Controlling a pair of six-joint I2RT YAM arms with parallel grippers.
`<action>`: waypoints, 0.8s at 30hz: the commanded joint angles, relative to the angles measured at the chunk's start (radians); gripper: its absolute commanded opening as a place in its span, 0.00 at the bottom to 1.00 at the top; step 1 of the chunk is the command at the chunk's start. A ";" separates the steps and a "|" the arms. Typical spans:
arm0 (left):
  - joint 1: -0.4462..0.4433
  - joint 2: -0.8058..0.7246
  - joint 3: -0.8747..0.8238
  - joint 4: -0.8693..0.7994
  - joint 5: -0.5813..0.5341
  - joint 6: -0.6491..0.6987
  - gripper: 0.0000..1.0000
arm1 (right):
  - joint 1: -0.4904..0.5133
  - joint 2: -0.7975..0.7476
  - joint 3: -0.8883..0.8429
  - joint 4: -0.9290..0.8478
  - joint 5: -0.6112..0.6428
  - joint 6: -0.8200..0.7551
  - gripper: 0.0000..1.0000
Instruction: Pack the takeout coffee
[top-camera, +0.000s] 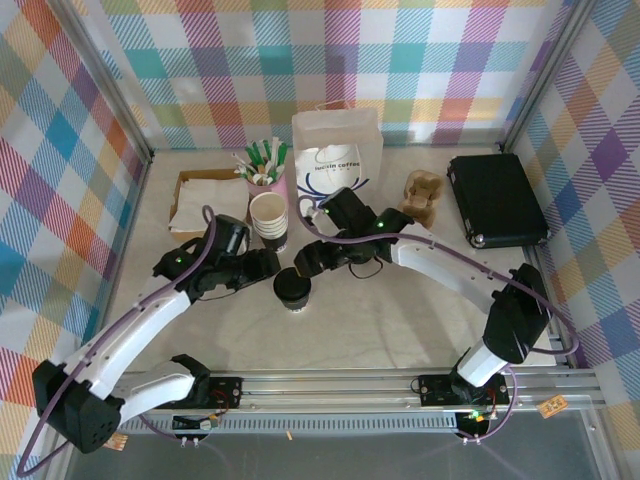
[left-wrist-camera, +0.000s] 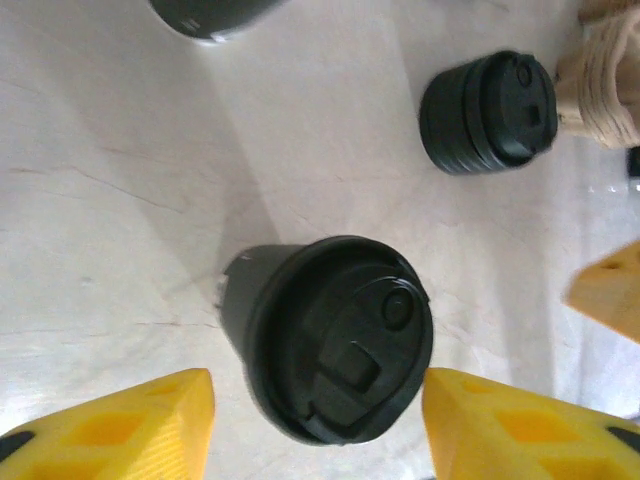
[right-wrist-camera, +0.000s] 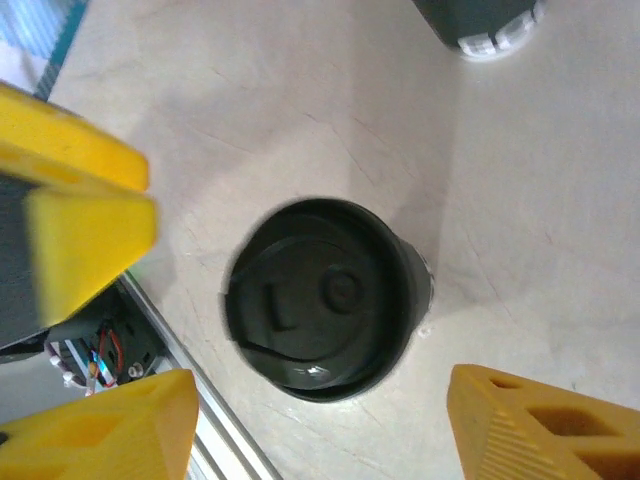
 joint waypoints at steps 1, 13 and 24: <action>0.015 -0.050 0.010 -0.168 -0.153 0.036 0.64 | 0.040 0.035 0.095 -0.140 0.095 -0.169 0.79; 0.023 -0.219 -0.034 -0.388 -0.290 -0.005 0.93 | 0.134 0.179 0.249 -0.250 0.194 -0.272 0.98; 0.024 -0.307 -0.052 -0.465 -0.310 -0.042 1.00 | 0.183 0.299 0.353 -0.331 0.258 -0.310 0.97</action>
